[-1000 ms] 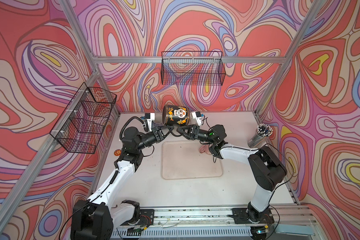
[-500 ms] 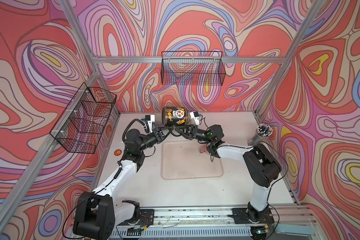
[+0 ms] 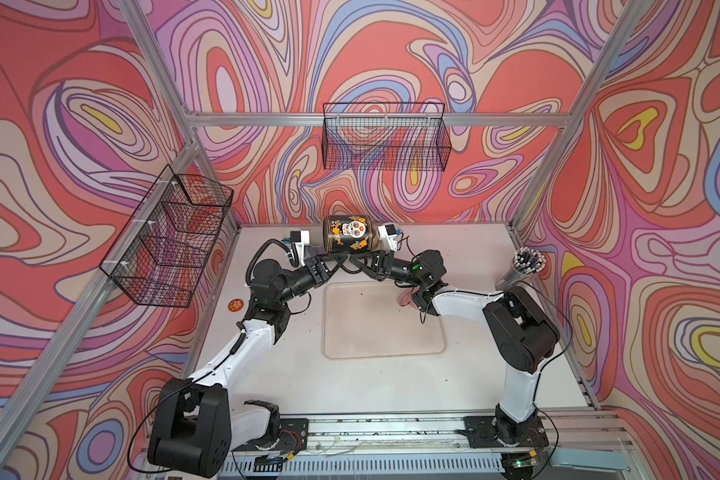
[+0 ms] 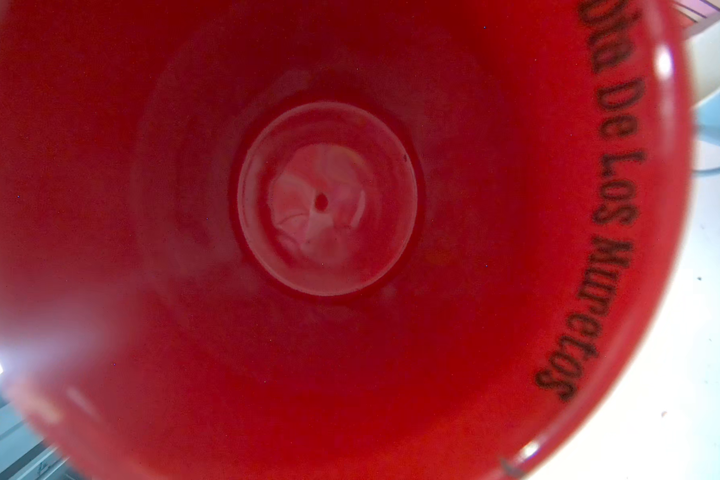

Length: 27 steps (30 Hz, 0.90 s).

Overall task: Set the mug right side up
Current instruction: 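Close right gripper on the black mug's handle while left gripper releases it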

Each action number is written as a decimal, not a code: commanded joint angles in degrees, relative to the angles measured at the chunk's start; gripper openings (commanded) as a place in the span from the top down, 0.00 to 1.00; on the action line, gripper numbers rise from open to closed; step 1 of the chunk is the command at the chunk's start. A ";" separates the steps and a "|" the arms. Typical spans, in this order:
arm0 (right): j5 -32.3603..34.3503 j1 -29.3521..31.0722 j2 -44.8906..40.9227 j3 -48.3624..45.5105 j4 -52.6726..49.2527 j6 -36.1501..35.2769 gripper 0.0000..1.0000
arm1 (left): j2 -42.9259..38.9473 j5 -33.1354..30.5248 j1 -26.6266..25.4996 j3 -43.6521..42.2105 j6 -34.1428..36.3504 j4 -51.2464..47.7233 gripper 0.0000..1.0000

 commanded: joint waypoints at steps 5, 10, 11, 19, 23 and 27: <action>1.12 -1.71 -6.24 -2.15 -0.24 -4.81 1.00 | -6.39 -0.83 -0.31 4.19 7.62 -10.46 0.00; 2.15 -3.66 -11.70 -4.12 -11.58 -11.30 1.00 | -11.16 -3.99 -0.32 5.63 15.18 -22.51 0.00; 2.46 -3.98 -12.84 -4.09 -14.97 -13.24 1.00 | -11.88 -4.56 -0.34 6.01 16.62 -24.80 0.00; 5.34 -5.71 -20.86 -1.81 -39.67 -27.60 1.00 | -17.03 -13.18 -0.35 10.02 28.44 -45.68 0.00; 8.81 -6.12 -23.85 1.01 -52.67 -34.77 1.00 | -18.00 -18.25 -0.31 11.54 31.66 -52.64 0.00; 16.81 -6.20 -26.85 5.53 -68.70 -44.08 1.00 | -17.47 -24.54 -0.29 14.34 33.80 -60.61 0.00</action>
